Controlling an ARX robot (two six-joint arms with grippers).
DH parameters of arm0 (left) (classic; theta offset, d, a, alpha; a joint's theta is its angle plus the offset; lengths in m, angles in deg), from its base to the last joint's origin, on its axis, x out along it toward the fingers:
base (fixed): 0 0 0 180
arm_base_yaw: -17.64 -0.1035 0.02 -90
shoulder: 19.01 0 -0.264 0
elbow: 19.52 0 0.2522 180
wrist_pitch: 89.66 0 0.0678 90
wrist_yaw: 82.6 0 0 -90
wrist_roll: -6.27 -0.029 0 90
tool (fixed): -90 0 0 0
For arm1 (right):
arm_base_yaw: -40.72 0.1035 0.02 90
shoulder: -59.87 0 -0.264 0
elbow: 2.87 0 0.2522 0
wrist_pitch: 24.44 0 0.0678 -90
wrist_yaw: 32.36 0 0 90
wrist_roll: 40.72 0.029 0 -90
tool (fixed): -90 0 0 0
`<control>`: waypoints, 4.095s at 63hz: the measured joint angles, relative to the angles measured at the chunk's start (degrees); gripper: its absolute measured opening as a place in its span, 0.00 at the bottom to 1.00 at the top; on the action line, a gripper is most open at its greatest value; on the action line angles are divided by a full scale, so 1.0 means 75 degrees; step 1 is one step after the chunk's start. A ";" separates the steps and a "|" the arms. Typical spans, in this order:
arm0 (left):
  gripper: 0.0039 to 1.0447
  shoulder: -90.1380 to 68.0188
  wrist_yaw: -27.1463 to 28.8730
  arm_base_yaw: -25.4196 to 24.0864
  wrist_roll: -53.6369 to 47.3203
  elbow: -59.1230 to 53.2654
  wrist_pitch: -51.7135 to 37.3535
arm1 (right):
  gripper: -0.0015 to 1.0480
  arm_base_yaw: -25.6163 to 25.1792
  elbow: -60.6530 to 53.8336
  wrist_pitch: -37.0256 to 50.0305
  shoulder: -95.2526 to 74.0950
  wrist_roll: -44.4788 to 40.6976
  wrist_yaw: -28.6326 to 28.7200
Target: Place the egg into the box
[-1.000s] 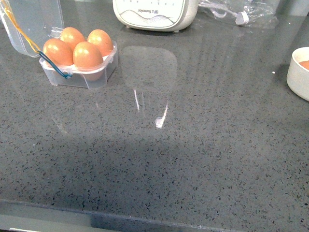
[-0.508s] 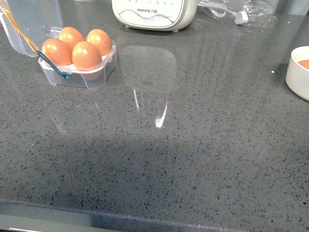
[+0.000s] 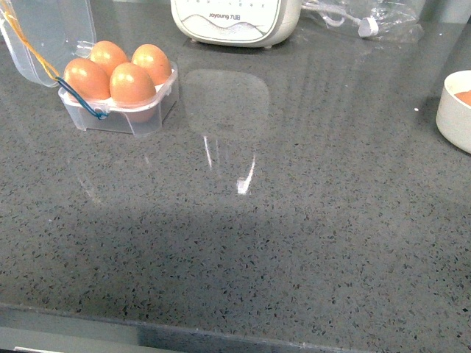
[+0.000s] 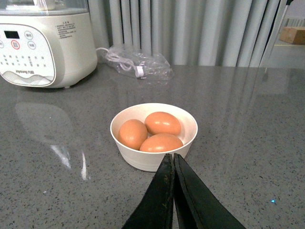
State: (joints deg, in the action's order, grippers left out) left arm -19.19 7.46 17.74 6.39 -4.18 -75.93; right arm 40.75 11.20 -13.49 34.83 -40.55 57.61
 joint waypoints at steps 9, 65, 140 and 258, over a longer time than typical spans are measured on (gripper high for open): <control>0.94 0.0000 0.0000 0.0000 0.0000 0.0000 0.0000 | 0.03 0.0000 0.0000 -0.0443 0.0510 0.0000 0.0003; 0.94 0.0003 -0.0006 0.0000 0.0000 0.0000 0.0000 | 0.03 0.0000 0.0006 -0.3279 0.3299 -0.0003 0.0015; 0.94 -0.4517 0.0565 -0.0189 0.1326 0.2063 -0.0414 | 0.93 0.0000 0.0006 -0.3290 0.3305 -0.0012 0.0015; 0.94 -1.0392 -0.1064 0.0831 -0.0067 0.6816 -0.0309 | 0.93 0.0000 0.0006 -0.3290 0.3305 -0.0009 0.0015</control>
State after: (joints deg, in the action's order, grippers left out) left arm -97.13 -0.52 23.96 5.89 46.95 -78.25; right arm 40.75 11.25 -38.17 59.61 -40.62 57.72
